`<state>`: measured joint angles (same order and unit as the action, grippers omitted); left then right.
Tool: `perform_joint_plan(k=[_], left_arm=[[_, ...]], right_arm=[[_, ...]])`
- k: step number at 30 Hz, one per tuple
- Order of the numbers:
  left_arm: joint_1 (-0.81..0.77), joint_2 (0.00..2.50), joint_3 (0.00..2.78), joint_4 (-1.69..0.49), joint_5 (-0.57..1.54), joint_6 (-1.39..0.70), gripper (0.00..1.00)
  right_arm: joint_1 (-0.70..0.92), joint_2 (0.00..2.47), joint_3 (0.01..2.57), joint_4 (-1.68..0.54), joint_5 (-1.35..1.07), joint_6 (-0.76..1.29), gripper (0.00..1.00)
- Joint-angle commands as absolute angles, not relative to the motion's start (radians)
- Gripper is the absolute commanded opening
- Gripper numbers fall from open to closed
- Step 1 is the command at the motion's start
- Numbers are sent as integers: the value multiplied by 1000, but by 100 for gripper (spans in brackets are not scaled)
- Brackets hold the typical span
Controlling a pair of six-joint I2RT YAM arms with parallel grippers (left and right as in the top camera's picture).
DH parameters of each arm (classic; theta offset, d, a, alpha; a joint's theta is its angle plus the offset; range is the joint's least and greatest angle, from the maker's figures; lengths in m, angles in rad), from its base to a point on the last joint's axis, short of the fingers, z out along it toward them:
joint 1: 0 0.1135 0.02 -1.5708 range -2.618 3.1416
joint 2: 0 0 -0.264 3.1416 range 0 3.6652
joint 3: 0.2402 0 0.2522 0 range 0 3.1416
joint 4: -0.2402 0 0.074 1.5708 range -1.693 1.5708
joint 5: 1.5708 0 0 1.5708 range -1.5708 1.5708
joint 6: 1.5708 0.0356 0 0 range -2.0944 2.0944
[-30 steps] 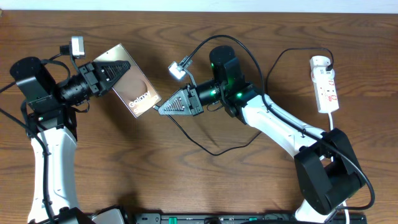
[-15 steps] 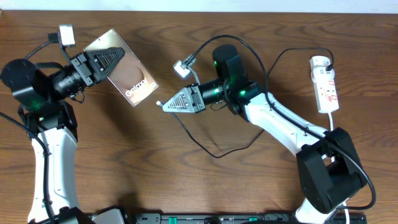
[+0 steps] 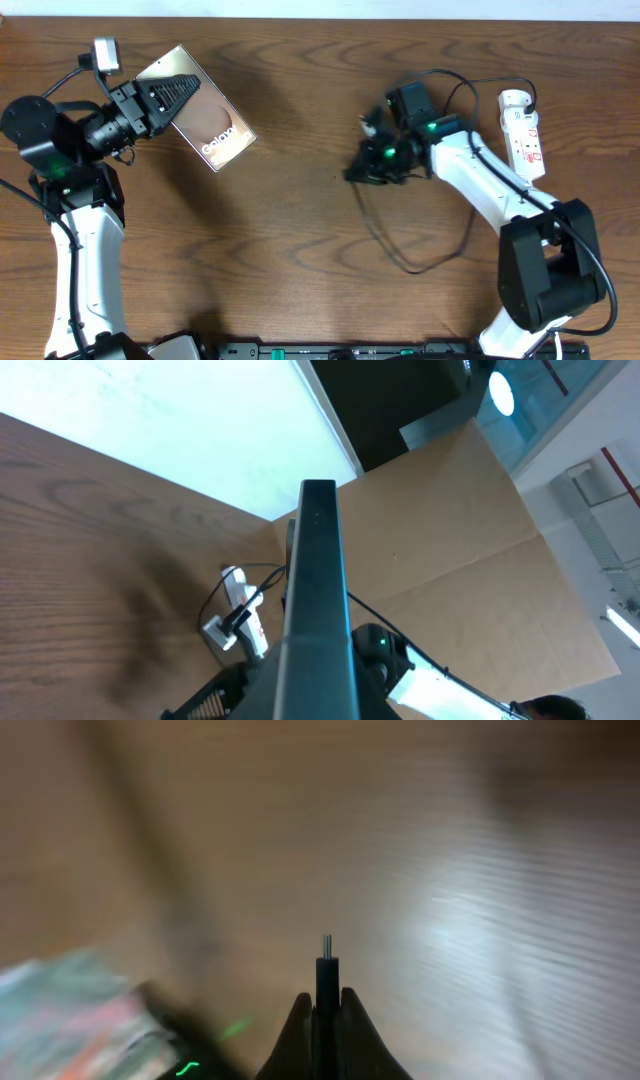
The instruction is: Plug charger to phone and switch on socket
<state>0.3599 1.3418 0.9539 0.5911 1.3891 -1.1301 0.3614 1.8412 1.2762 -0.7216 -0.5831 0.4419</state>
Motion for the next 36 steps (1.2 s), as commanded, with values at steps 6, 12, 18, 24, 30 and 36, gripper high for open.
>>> perform_joint_plan(k=[6, 12, 18, 24, 30, 36], left_arm=[[364, 1339, 966, 604, 1402, -1142, 7], [364, 1339, 966, 604, 1406, -1142, 7], [363, 1339, 966, 604, 1406, -1142, 7], [363, 1339, 966, 604, 1406, -1142, 7], [363, 1339, 966, 604, 1414, -1142, 7], [363, 1339, 966, 604, 1414, -1142, 7]], right_arm=[[347, 1844, 1307, -957, -69, 384, 1], [355, 1849, 1263, -996, -71, 417, 1], [355, 1850, 1190, -1001, -81, 434, 1], [367, 1850, 1105, -965, -99, 449, 1], [385, 1851, 1017, -900, -152, 455, 1], [411, 1851, 973, -859, -168, 475, 1]])
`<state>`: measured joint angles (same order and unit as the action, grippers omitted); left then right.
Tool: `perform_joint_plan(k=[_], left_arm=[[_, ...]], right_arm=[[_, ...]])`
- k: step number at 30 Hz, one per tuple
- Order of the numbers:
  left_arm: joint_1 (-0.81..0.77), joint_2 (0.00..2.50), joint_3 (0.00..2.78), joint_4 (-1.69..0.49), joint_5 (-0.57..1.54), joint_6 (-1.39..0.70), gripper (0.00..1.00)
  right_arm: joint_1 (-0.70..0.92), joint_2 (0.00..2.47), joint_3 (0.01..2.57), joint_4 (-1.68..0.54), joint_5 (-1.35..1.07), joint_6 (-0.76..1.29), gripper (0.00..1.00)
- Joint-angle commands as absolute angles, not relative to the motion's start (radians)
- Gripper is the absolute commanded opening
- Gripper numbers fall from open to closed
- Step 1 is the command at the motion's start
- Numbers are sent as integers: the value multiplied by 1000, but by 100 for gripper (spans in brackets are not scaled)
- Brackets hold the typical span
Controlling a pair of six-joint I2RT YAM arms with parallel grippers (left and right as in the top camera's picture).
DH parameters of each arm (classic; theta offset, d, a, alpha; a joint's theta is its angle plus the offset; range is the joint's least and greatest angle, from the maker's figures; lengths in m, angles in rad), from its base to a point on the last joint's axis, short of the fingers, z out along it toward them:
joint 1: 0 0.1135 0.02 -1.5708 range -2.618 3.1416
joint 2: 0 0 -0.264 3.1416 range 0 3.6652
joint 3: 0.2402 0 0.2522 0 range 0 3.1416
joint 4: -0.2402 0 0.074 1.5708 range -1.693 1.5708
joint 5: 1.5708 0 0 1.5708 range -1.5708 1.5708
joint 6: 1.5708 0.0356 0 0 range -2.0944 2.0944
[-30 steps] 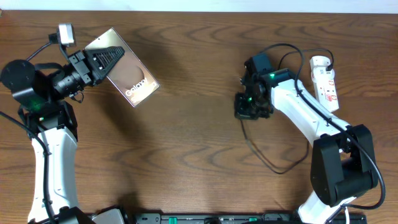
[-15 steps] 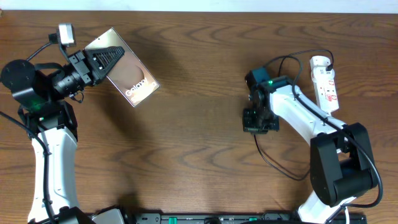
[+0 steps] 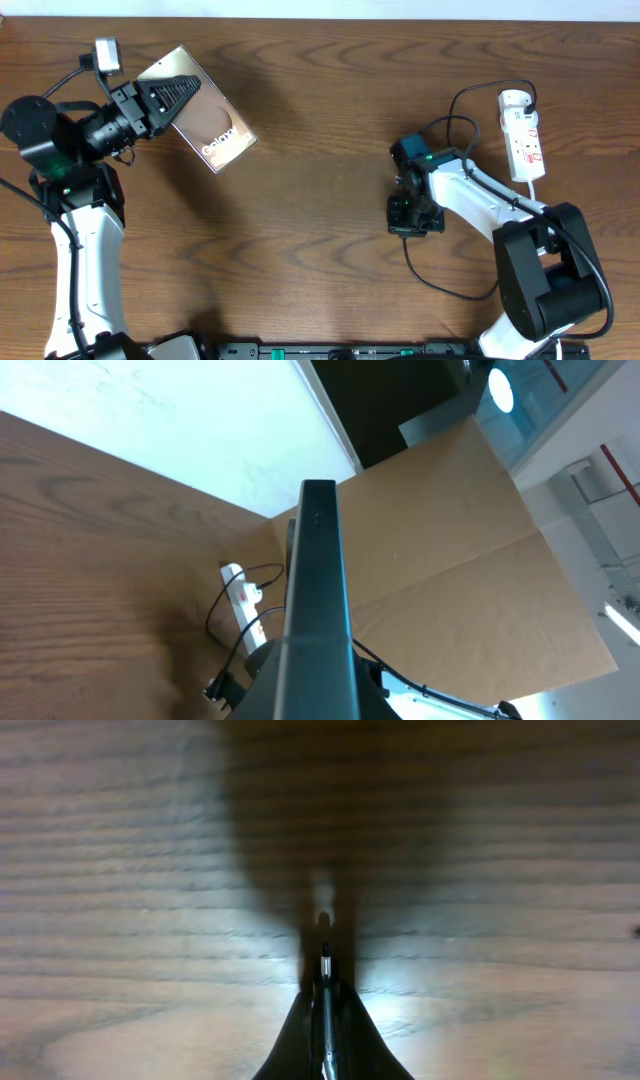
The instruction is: Plug charger to phone and switch on socket
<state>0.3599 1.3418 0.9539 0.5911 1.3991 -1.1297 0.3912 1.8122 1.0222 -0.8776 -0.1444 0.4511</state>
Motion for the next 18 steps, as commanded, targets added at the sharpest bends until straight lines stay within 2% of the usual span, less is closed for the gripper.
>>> perform_joint_plan(k=[1, 8, 14, 18], left_arm=[[363, 1339, 966, 604, 1414, -1142, 7], [363, 1339, 966, 604, 1424, -1142, 7], [364, 1339, 966, 604, 1425, -1142, 7], [364, 1339, 966, 604, 1425, -1142, 7]], right_arm=[[411, 1851, 973, -859, -168, 475, 1], [407, 1850, 979, -836, -177, 482, 1], [369, 1844, 1139, -834, -443, 317, 1], [361, 1844, 1261, -838, -738, 119, 1]])
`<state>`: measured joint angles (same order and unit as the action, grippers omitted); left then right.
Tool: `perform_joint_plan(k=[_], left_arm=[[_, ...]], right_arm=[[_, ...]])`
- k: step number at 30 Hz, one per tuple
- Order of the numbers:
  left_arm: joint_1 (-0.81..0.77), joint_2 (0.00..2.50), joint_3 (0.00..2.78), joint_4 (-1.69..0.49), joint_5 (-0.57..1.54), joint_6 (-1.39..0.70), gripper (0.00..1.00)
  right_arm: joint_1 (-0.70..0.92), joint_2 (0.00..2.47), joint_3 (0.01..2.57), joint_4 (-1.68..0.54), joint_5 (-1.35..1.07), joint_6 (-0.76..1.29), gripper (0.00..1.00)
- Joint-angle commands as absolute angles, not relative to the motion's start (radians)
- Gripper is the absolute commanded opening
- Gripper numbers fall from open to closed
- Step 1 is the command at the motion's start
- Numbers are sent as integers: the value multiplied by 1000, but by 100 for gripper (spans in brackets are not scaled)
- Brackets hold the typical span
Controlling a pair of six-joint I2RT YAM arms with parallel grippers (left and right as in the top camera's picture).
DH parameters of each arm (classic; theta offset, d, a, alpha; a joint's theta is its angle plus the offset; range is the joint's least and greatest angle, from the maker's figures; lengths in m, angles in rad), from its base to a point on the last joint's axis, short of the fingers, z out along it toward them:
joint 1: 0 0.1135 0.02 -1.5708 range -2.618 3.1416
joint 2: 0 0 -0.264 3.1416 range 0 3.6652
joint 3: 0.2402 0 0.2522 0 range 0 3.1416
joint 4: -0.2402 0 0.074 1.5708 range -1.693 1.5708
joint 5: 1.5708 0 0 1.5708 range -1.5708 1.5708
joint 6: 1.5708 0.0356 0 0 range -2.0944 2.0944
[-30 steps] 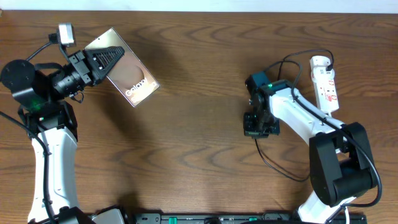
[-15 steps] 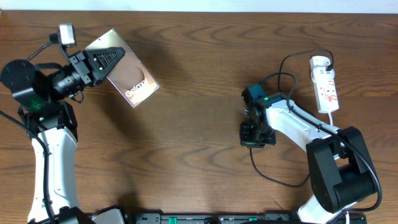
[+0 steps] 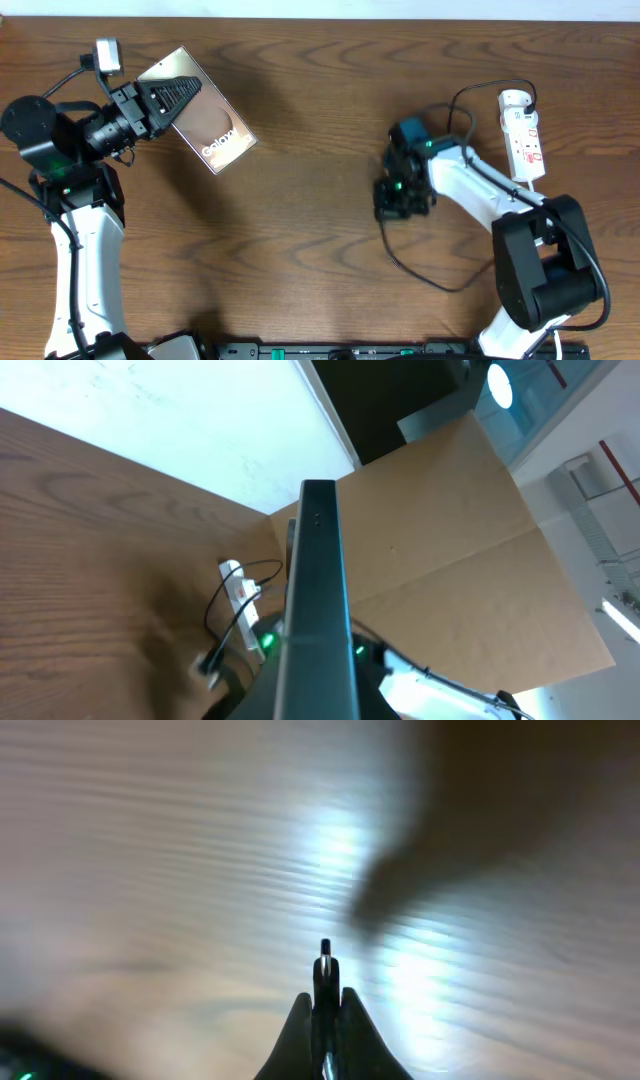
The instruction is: Plug charger to phone and switch on socket
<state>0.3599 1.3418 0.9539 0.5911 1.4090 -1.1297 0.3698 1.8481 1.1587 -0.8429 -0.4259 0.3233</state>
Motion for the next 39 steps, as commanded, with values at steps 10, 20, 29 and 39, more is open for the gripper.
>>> perform_joint_plan(k=[10, 20, 29, 39], left_arm=[[363, 1339, 966, 604, 1432, -1142, 7], [363, 1339, 966, 604, 1456, -1138, 7], [334, 1339, 966, 604, 1485, -1119, 7], [295, 1339, 966, 603, 1485, -1093, 7]], right_arm=[[413, 1844, 1314, -836, -1383, -231, 1], [543, 1844, 1314, -672, -1562, -236, 1], [573, 1844, 1314, -468, -1562, -51, 1], [576, 1844, 1314, -83, -1562, 298, 1]])
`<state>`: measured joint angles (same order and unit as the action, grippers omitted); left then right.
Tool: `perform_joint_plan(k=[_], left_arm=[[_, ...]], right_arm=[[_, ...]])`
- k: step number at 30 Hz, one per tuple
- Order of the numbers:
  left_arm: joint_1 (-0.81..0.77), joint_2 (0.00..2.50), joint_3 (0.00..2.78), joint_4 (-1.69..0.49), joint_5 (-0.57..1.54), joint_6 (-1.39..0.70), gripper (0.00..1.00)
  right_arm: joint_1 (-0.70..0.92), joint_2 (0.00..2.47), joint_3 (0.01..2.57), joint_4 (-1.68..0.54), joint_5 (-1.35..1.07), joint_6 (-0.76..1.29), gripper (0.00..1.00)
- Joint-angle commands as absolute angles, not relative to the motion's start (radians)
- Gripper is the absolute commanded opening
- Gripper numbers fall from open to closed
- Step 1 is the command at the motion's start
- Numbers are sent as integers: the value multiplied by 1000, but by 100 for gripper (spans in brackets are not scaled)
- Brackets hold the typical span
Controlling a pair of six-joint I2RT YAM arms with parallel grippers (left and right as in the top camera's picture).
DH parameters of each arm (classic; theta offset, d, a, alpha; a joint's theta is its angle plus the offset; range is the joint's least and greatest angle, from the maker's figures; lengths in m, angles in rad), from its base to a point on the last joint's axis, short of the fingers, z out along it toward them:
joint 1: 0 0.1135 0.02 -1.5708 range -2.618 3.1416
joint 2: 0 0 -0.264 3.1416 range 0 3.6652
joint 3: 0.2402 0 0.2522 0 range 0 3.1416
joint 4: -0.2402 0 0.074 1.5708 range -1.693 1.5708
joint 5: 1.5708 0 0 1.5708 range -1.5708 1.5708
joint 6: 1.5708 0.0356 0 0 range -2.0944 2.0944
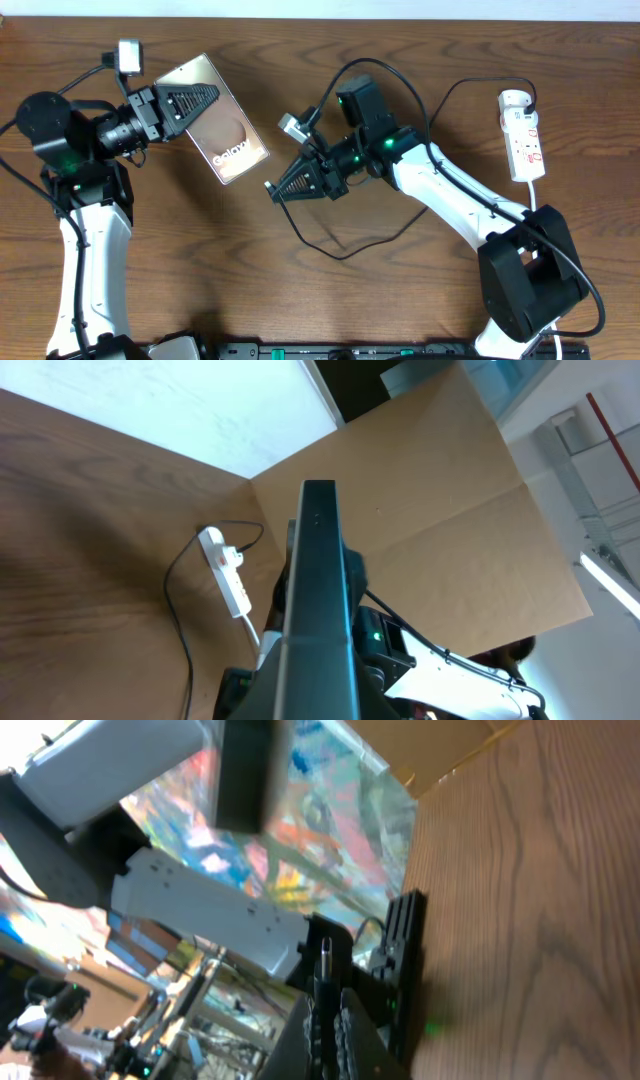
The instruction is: Plug charger to phone and switch on socket
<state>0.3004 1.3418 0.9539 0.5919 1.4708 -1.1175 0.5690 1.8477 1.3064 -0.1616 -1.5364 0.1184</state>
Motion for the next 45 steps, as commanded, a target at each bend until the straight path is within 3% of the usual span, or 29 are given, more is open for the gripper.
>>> perform_joint_plan(k=[1, 8, 45], left_arm=[[295, 1339, 966, 603, 1485, -1093, 7], [295, 1339, 966, 604, 1485, -1093, 7], [295, 1339, 966, 603, 1501, -1089, 7]], right_arm=[[576, 1844, 1314, -43, -1562, 333, 1], [591, 1844, 1314, 201, -1562, 550, 1], [620, 1844, 1314, 278, -1562, 599, 1]])
